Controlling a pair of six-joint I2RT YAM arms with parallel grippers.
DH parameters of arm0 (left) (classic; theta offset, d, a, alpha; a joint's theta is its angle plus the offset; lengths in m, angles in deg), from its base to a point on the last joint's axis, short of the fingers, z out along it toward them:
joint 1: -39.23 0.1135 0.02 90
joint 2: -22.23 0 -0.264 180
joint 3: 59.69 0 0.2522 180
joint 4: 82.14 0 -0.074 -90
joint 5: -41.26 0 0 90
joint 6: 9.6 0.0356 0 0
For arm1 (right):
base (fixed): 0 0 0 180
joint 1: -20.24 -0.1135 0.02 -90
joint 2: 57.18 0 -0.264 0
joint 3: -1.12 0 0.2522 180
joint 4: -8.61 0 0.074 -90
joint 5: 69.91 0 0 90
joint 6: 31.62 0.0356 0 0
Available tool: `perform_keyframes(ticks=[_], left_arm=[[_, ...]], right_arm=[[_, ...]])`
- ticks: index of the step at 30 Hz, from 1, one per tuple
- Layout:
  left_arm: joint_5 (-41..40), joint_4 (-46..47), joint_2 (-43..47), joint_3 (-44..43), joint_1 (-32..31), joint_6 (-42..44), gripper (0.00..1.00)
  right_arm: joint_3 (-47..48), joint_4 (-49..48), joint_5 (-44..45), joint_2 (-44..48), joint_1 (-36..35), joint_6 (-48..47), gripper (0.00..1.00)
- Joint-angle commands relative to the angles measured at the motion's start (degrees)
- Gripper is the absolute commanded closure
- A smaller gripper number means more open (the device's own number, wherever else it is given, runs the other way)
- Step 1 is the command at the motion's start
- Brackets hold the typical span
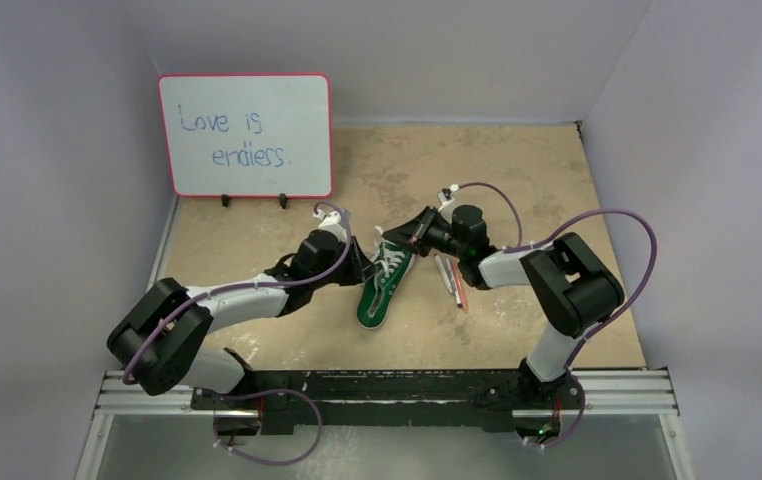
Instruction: Tie the shoes
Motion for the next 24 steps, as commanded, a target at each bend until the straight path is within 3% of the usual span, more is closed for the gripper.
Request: perform_keyframes(ticks=[1,14,24], left_arm=[[0.2,1.4,2.0,-1.4,-0.1,2.2,0.79],[5.6,5.2,-2.6,-2.9,-0.2,2.0,0.78],[6.9,6.8,-5.1,-4.1,-0.2,2.2,0.78]], right_arm=[[-0.8,1.8,1.7,3.9,0.0,-0.7,1.00],[1.0,11.0,9.3,4.7,-0.1,0.3,1.00],[2.9,16.3,10.1,4.3,-2.6,-2.7,1.00]])
